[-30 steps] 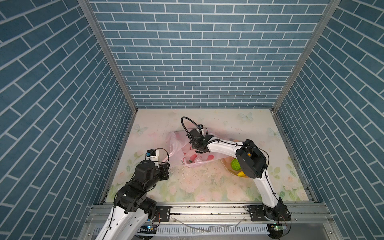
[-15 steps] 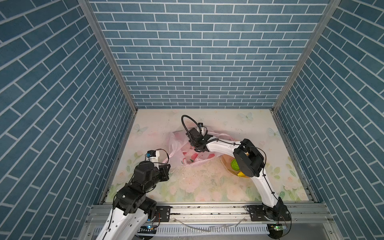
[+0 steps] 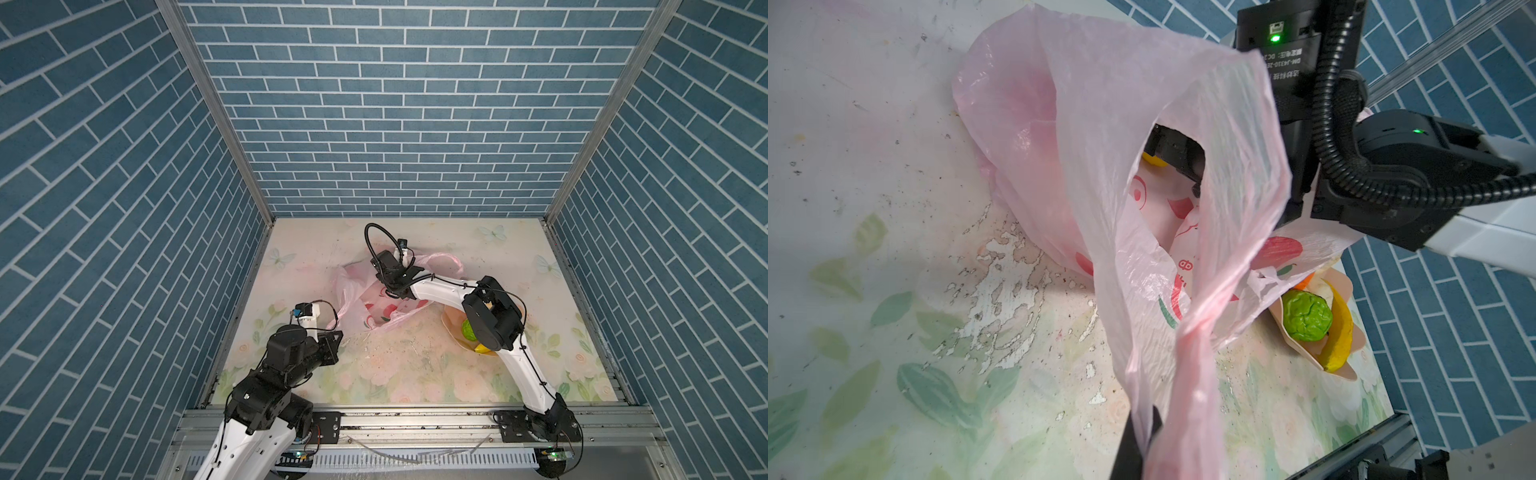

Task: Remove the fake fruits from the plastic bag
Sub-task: 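Reach the right gripper deep into the bag toward the yellow fruit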

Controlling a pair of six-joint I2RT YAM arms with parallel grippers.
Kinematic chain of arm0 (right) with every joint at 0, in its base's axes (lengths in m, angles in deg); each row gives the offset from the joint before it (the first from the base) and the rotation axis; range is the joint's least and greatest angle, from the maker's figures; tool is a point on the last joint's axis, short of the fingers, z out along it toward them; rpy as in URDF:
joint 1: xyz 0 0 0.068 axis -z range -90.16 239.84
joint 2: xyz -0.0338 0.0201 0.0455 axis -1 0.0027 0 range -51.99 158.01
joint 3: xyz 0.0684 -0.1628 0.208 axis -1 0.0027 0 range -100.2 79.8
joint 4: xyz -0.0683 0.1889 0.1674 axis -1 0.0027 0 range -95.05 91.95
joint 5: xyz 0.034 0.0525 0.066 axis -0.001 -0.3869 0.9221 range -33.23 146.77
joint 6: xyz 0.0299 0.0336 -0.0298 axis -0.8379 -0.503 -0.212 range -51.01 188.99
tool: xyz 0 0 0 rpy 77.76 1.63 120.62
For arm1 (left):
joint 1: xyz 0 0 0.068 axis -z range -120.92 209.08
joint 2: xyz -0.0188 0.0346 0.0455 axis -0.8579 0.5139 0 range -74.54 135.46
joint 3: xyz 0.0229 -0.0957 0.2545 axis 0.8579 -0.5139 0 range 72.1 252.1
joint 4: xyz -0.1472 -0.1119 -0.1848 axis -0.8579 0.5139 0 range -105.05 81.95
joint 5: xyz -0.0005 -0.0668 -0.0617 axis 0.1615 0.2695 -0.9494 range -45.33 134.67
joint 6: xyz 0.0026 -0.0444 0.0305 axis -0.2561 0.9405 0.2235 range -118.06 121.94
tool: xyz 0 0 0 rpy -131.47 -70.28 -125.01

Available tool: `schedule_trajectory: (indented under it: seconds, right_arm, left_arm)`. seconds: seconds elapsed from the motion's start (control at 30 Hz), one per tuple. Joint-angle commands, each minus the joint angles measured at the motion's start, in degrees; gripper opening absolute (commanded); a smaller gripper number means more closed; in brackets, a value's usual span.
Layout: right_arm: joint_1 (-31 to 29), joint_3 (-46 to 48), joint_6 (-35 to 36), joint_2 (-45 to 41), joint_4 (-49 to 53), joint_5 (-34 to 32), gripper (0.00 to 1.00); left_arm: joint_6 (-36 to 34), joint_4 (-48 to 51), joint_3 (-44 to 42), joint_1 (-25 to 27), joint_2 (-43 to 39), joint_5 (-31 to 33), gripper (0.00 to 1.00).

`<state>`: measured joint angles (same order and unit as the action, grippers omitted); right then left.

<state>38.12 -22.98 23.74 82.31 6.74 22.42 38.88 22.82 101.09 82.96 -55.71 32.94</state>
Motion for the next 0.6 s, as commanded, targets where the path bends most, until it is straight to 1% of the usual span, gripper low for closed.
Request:
schedule_trajectory:
  seconds: [0.0,0.3,0.57]
  right_arm:
    - [1.15,-3.07,-3.60,1.76,0.34,-2.14,0.80]
    - [2.96,-3.43,-5.70,2.96,0.52,-1.08,0.80]
    - [4.32,-4.18,-6.95,4.27,0.51,0.93,0.74]
  left_arm:
    - [0.37,0.72,-0.63,0.05,-0.96,-0.71,0.03]
    - [0.39,0.67,-0.68,0.03,-0.94,-0.69,0.03]
    - [0.32,0.78,-0.56,0.06,-0.67,-0.48,0.03]
